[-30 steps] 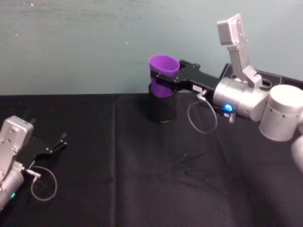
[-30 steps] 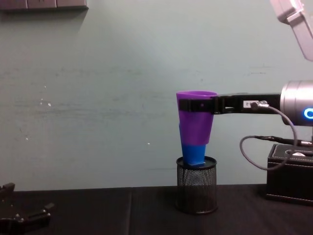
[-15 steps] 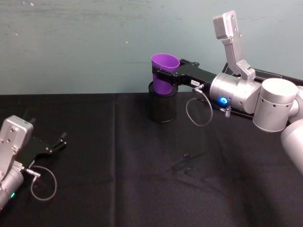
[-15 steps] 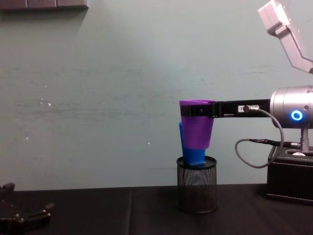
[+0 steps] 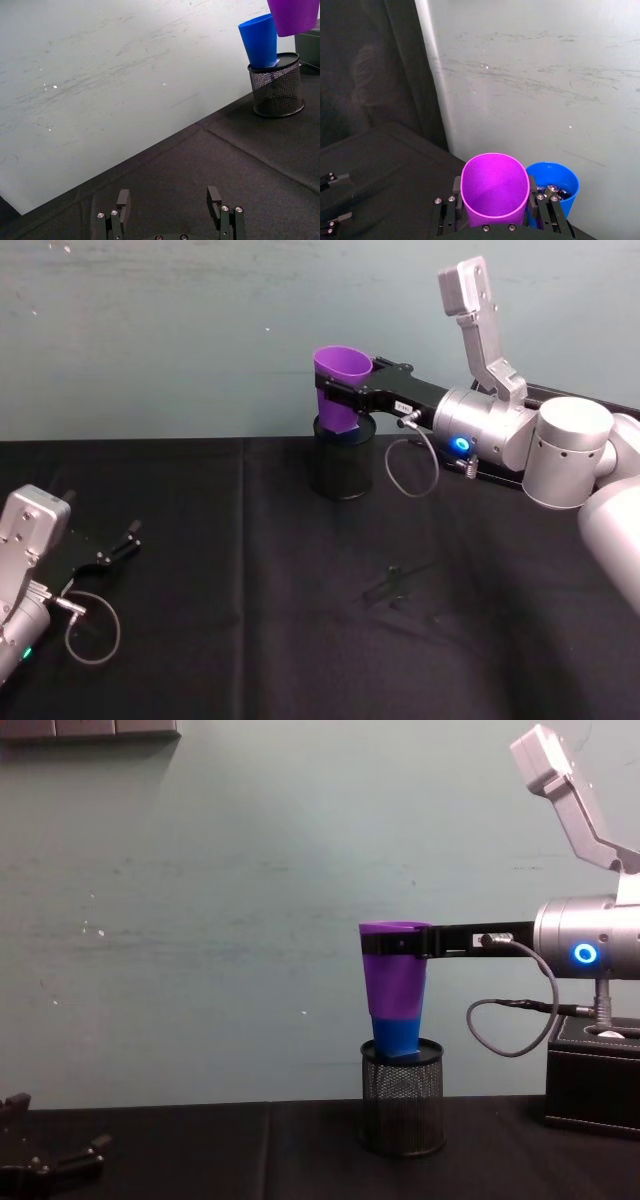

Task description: Pick up one cup with a gripper and tap it against the other cup.

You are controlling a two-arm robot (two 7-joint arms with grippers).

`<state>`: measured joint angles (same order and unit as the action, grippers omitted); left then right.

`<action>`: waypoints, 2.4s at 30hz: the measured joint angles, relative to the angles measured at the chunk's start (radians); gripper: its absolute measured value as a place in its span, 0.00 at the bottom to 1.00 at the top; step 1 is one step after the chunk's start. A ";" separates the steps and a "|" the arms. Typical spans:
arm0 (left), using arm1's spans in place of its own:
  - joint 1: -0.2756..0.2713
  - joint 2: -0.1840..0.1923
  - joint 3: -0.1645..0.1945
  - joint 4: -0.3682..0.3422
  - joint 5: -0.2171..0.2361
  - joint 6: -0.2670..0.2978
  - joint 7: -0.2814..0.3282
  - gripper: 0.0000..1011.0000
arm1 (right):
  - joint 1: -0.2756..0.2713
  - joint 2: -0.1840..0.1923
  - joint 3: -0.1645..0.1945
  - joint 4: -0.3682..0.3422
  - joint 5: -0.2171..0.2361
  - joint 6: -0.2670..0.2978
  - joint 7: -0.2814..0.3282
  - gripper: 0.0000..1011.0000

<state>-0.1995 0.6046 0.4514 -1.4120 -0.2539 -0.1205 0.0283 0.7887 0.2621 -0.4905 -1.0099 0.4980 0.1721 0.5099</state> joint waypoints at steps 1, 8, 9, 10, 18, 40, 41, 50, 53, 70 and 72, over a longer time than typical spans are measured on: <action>0.000 0.000 0.000 0.000 0.000 0.000 0.000 0.99 | 0.000 -0.001 0.000 0.001 -0.002 0.000 0.000 0.71; 0.000 0.000 0.000 0.000 0.000 0.000 0.000 0.99 | 0.000 -0.006 0.006 0.002 -0.015 0.000 -0.006 0.71; 0.000 0.000 0.000 0.000 0.000 0.000 0.000 0.99 | 0.000 -0.006 0.006 0.002 -0.017 0.000 -0.006 0.71; 0.000 0.000 0.000 0.000 0.000 0.000 0.000 0.99 | 0.000 -0.008 0.008 0.004 -0.019 0.000 -0.007 0.71; 0.000 0.000 0.000 0.000 0.000 0.000 0.000 0.99 | 0.003 -0.013 0.017 0.013 -0.027 0.000 -0.011 0.71; 0.000 0.000 0.000 0.000 0.000 0.000 0.000 0.99 | 0.023 -0.030 0.040 0.058 -0.041 -0.008 -0.008 0.71; 0.000 0.000 0.000 0.000 0.000 0.000 0.000 0.99 | 0.024 -0.030 0.040 0.060 -0.042 -0.009 -0.008 0.71; 0.000 0.000 0.000 0.000 0.000 0.000 0.000 0.99 | 0.034 -0.041 0.044 0.078 -0.050 -0.016 -0.008 0.71; 0.000 0.000 0.000 0.000 0.000 0.000 0.000 0.99 | 0.038 -0.045 0.045 0.084 -0.054 -0.017 -0.008 0.71; 0.000 0.000 0.000 0.000 0.000 0.000 0.000 0.99 | 0.053 -0.065 0.055 0.118 -0.068 -0.022 -0.016 0.71; 0.000 0.000 0.000 0.000 0.000 0.000 0.000 0.99 | 0.054 -0.067 0.057 0.119 -0.070 -0.022 -0.018 0.71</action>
<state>-0.1996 0.6047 0.4514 -1.4120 -0.2539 -0.1205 0.0283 0.8425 0.1950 -0.4333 -0.8906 0.4279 0.1503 0.4919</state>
